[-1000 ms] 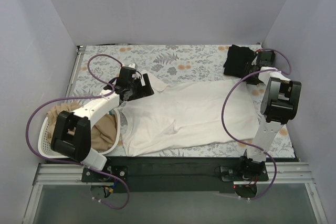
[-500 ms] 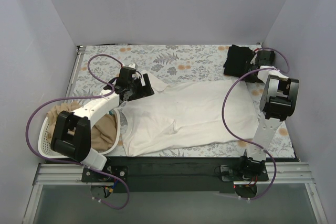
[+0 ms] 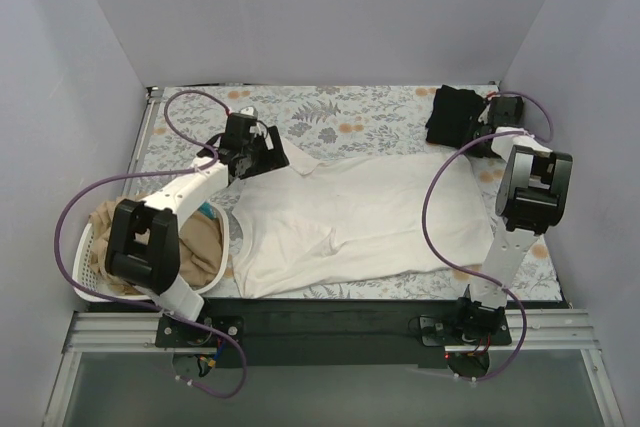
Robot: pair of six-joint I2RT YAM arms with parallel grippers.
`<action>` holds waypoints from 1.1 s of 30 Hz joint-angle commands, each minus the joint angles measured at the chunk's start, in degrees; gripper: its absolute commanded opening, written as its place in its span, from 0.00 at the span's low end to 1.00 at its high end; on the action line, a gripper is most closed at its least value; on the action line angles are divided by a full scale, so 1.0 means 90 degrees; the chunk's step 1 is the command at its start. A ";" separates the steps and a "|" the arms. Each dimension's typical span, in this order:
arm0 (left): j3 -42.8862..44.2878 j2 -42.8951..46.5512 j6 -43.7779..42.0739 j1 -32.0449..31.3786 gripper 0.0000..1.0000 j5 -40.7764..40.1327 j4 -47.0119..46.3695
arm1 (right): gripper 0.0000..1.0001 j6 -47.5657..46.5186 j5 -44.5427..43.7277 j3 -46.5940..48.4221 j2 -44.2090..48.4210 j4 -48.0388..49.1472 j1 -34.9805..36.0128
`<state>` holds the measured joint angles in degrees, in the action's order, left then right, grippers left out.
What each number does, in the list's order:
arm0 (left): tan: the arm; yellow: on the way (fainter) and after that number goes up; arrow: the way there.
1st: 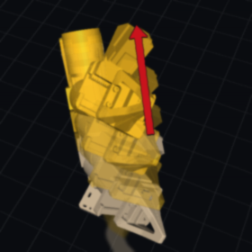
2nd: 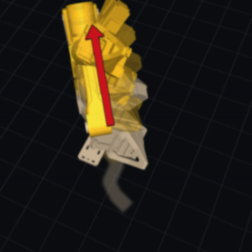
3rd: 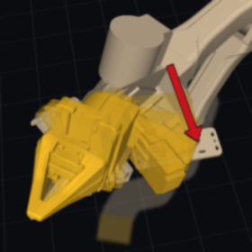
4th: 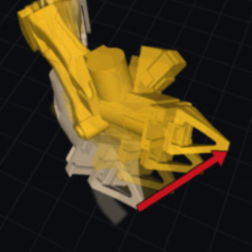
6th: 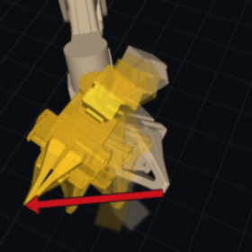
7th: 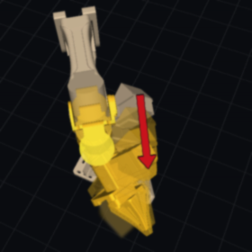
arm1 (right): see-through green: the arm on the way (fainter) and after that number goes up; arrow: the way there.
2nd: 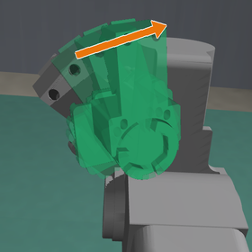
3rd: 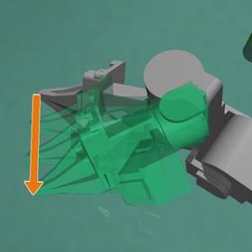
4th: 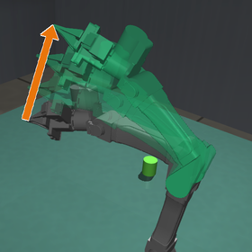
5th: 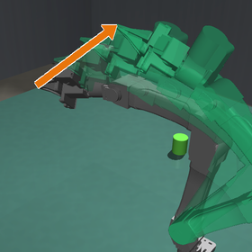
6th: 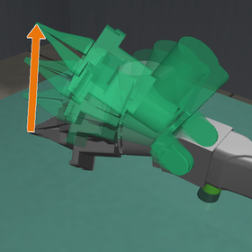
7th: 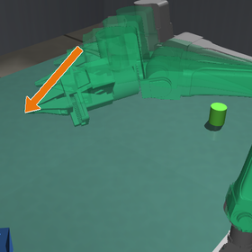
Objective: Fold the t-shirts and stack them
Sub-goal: Fold the tshirt
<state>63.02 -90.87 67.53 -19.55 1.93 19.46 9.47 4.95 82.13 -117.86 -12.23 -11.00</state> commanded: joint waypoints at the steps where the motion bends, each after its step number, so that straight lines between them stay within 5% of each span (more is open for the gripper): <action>1: 0.0642 -0.0506 -0.0091 0.0258 0.80 -0.0605 -0.0004 | 0.01 0.0255 0.0221 -0.0121 0.0576 0.0197 0.0012; 12: 0.2108 -0.2353 -0.0559 0.0395 0.66 -0.1055 -0.0404 | 0.01 0.0324 0.0368 -0.0521 0.0811 0.0304 0.0002; 33: 0.3426 -0.3907 -0.1302 0.0561 0.53 -0.1055 -0.0464 | 0.01 0.0305 0.0759 -0.0707 0.0918 0.0392 -0.0017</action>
<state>91.11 -125.49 57.98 -14.68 -6.04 14.66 11.88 10.46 75.48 -111.90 -10.26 -11.03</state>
